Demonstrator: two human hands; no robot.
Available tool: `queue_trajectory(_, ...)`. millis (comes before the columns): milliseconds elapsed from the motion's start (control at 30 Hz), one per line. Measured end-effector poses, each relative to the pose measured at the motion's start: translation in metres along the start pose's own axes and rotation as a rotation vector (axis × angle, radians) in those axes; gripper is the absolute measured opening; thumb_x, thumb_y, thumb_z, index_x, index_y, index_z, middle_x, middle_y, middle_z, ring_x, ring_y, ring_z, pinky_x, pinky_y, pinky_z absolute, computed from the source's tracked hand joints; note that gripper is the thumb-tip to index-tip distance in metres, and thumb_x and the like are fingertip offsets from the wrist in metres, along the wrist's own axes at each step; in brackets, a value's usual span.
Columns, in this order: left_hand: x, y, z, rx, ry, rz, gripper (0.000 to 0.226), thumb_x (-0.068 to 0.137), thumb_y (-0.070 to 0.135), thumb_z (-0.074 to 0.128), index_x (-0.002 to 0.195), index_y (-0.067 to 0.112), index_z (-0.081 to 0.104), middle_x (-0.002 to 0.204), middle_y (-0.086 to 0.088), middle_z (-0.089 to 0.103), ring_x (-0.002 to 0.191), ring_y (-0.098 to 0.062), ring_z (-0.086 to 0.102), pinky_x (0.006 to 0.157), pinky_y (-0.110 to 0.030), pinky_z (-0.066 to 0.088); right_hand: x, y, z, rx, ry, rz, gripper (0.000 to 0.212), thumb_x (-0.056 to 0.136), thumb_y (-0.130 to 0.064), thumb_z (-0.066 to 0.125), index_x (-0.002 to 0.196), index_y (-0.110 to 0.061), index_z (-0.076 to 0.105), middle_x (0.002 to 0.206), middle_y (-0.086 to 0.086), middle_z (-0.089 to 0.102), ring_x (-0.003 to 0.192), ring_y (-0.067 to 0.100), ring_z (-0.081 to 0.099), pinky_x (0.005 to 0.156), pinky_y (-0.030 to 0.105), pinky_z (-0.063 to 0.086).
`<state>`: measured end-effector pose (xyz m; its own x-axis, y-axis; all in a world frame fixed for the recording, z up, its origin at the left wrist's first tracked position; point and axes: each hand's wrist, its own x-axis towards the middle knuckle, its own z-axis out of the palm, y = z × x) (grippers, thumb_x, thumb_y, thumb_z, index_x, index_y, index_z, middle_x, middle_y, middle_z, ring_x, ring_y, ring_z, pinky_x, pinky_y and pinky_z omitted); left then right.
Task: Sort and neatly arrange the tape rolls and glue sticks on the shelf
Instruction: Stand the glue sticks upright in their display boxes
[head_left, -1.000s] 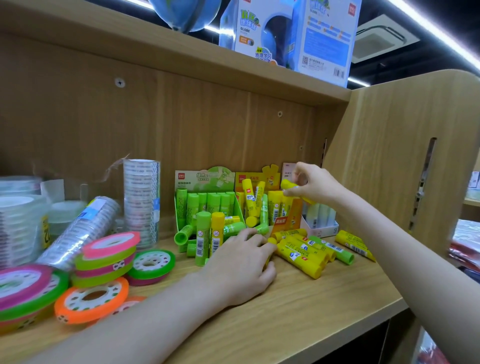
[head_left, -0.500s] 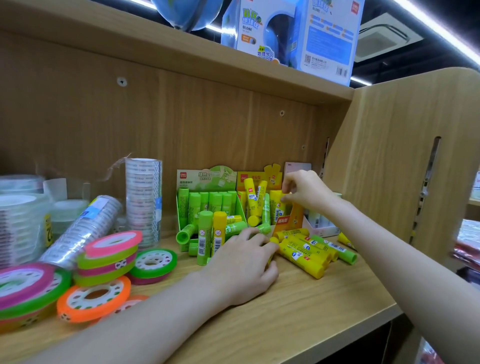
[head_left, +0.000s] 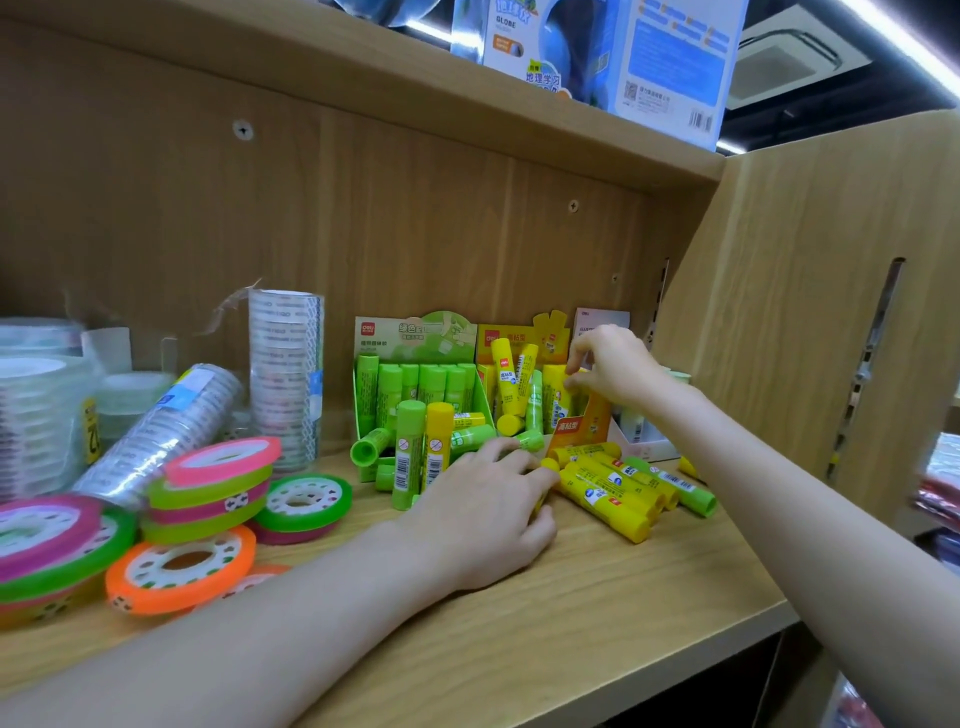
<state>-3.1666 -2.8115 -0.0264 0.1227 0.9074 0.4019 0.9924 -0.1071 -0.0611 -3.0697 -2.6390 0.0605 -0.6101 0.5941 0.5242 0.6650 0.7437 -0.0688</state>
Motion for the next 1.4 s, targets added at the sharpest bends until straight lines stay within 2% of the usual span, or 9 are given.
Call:
queue_trajectory(200,0.000,-0.001,0.000,0.011,0.025,0.019,0.088,0.065,0.052,-0.006,0.131,0.024,0.044,0.135,0.003,0.046,0.134,-0.017,0.024,0.108,-0.034,0.031,0.001,0.001,-0.012,-0.107,-0.066,-0.019,0.014,0.087,-0.021,0.063,0.097,-0.015,0.070,0.107,0.005,0.064,0.110,0.025,0.052,0.096,0.042,0.037)
queue_trajectory(333,0.000,0.000,-0.001,0.016,0.010,0.016,0.083,0.069,0.052,-0.003,0.132,0.024,0.043,0.135,0.003,0.046,0.134,-0.017,0.024,0.108,-0.034,0.031,-0.029,0.012,-0.028,0.033,0.083,-0.113,0.015,0.088,-0.017,0.061,0.098,-0.012,0.073,0.099,0.002,0.070,0.093,0.018,0.056,0.076,0.016,0.036)
queue_trajectory(467,0.001,0.002,-0.004,0.006,-0.030,-0.008,0.053,0.090,0.044,0.022,0.134,0.022,0.042,0.138,0.002,0.044,0.136,-0.018,0.023,0.109,-0.035,0.028,-0.070,0.019,-0.035,0.136,-0.164,-0.096,0.011,0.085,-0.024,0.066,0.090,-0.017,0.073,0.087,-0.003,0.071,0.082,0.011,0.061,0.071,0.019,0.043)
queue_trajectory(633,0.000,0.002,-0.005,0.000,-0.042,-0.013,0.048,0.096,0.039,0.029,0.142,0.026,0.031,0.142,0.004,0.040,0.137,-0.016,0.020,0.111,-0.033,0.025,-0.081,0.028,-0.026,0.017,-0.493,-0.088,0.041,0.092,-0.019,0.055,0.132,-0.027,0.049,0.115,-0.007,0.061,0.093,0.013,0.055,0.081,0.021,0.042)
queue_trajectory(733,0.000,0.003,-0.007,-0.018,-0.040,-0.006,0.052,0.097,0.036,0.032,0.147,0.030,0.019,0.148,0.005,0.032,0.138,-0.015,0.018,0.112,-0.034,0.024,-0.080,0.029,-0.017,-0.053,-0.581,-0.094,0.048,0.094,-0.016,0.050,0.138,-0.033,0.040,0.125,-0.003,0.057,0.094,0.012,0.048,0.087,0.025,0.042)
queue_trajectory(900,-0.001,0.004,-0.009,-0.021,-0.065,0.010,0.049,0.098,0.036,0.029,0.146,0.035,0.020,0.152,0.008,0.023,0.139,-0.015,0.013,0.113,-0.035,0.022,-0.075,0.039,-0.016,0.285,-0.309,-0.015,0.040,0.086,-0.006,0.059,0.120,-0.027,0.054,0.107,-0.001,0.065,0.088,0.013,0.056,0.069,0.016,0.043)
queue_trajectory(1033,-0.001,0.004,-0.009,-0.036,-0.047,0.011,0.047,0.098,0.036,0.030,0.145,0.034,0.026,0.150,0.008,0.028,0.139,-0.014,0.015,0.112,-0.034,0.024,-0.074,0.046,-0.024,0.799,-0.204,0.035,0.042,0.088,0.005,0.055,0.113,-0.028,0.054,0.103,0.006,0.062,0.096,0.014,0.061,0.082,0.026,0.049)
queue_trajectory(1233,-0.002,0.004,-0.010,-0.046,-0.040,0.002,0.047,0.098,0.036,0.030,0.145,0.034,0.027,0.150,0.008,0.029,0.138,-0.013,0.014,0.111,-0.032,0.025,-0.067,0.034,-0.027,0.820,-0.199,-0.066,0.030,0.088,0.007,0.054,0.109,-0.015,0.052,0.104,0.005,0.062,0.095,0.013,0.063,0.084,0.030,0.052)
queue_trajectory(1400,-0.002,0.004,-0.010,-0.051,-0.043,0.001,0.047,0.098,0.036,0.030,0.145,0.033,0.027,0.149,0.008,0.030,0.139,-0.015,0.014,0.111,-0.033,0.025,-0.054,0.026,-0.032,0.796,-0.089,-0.132,0.040,0.087,0.009,0.054,0.108,-0.025,0.051,0.102,0.001,0.061,0.086,0.011,0.064,0.077,0.026,0.054)
